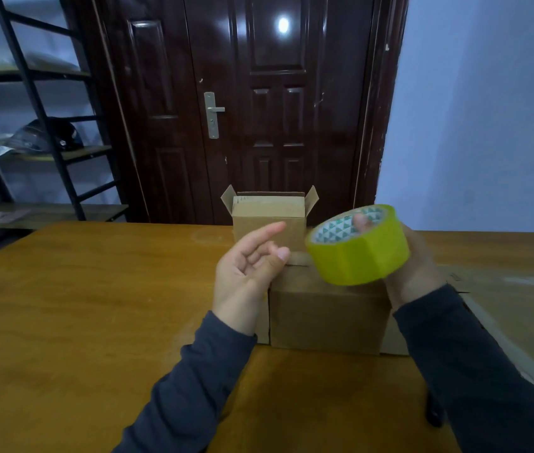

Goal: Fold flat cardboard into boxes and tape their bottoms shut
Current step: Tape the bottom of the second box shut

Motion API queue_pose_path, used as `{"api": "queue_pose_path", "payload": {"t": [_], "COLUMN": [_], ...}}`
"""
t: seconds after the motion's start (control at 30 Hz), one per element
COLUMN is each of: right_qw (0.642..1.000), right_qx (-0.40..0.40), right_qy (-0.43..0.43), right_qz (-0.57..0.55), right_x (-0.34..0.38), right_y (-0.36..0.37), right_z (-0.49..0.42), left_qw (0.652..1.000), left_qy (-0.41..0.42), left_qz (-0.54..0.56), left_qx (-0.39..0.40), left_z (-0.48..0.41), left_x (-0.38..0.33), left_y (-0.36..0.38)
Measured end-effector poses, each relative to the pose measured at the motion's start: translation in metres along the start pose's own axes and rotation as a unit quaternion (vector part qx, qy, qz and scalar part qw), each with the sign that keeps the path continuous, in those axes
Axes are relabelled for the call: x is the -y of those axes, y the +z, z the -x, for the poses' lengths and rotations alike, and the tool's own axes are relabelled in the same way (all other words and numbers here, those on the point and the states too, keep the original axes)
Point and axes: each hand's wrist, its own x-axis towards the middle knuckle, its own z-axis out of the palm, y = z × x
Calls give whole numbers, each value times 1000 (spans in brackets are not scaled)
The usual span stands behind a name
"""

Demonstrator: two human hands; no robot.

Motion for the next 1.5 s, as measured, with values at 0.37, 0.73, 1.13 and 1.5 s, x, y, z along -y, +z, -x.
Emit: {"api": "queue_pose_path", "payload": {"t": [0.37,0.73,1.13,1.5], "right_qw": [997,997,996,990], "right_qx": [-23,0,9,92], "right_qy": [-16,15,82,11], "right_qz": [76,76,-12,109], "right_x": [-7,-2,0,2], "right_y": [-5,11,-4,9], "right_z": [-7,-10,2,2], "left_qw": [952,969,935,862], "left_qy": [100,128,194,257], "left_qz": [-284,-205,-295,-434], "left_qx": [61,58,-42,-46], "left_z": [15,11,14,22], "left_x": [-3,0,4,12], "left_y": [14,10,13,15]}}
